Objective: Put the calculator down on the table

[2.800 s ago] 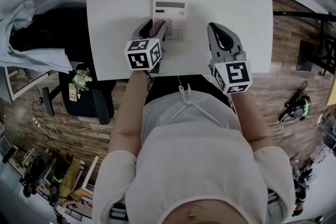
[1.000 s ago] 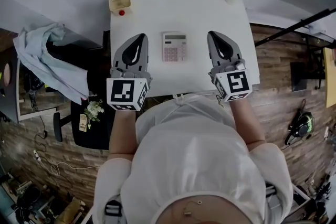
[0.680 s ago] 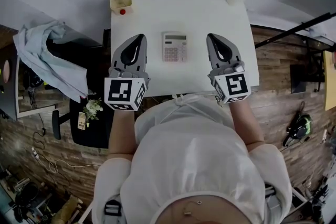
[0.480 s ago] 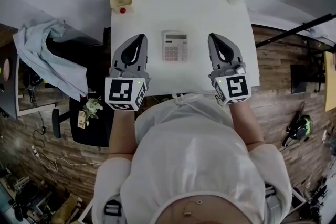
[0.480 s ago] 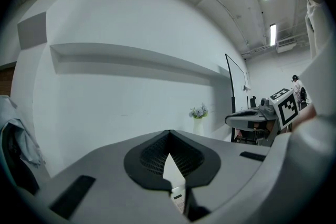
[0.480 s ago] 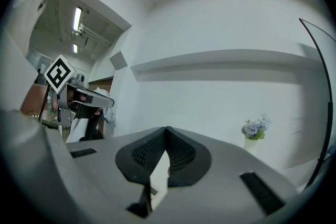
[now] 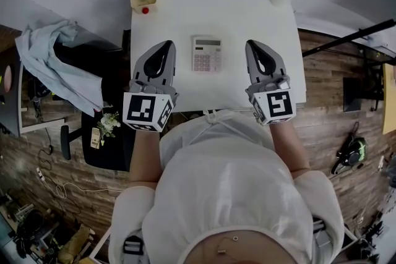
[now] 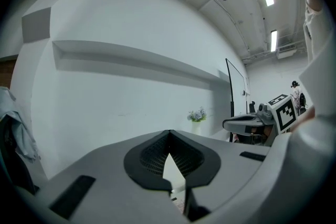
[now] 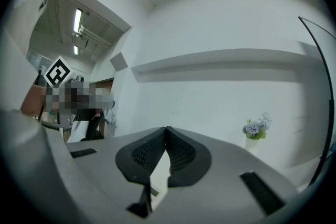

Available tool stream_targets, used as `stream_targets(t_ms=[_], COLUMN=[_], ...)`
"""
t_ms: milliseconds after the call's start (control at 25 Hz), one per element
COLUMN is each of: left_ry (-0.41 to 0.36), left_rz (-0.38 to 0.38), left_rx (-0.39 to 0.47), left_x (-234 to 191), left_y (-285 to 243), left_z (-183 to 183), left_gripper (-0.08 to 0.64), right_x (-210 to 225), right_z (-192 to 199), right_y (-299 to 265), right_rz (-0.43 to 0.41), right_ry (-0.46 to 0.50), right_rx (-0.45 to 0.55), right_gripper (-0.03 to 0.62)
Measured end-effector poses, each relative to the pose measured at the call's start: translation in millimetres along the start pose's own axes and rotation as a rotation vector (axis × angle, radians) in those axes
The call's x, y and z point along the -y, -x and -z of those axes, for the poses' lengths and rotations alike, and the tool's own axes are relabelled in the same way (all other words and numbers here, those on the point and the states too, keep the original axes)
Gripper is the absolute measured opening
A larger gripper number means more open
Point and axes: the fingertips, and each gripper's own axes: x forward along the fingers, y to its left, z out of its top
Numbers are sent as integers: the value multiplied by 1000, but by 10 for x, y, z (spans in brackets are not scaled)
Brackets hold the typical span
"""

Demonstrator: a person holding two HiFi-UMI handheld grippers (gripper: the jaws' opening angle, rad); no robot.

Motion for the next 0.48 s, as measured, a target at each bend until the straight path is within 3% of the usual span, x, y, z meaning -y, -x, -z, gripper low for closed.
stream_targets(t_ms=[480], left_ry=[10], left_rz=[-88], left_rx=[-46], left_x=[-109], left_y=[-26], left_z=[170], left_gripper=[18], right_x=[0], right_z=[118], right_y=[1], right_rz=[-16], right_ry=[-3], right_rx=[-17], right_gripper=[2])
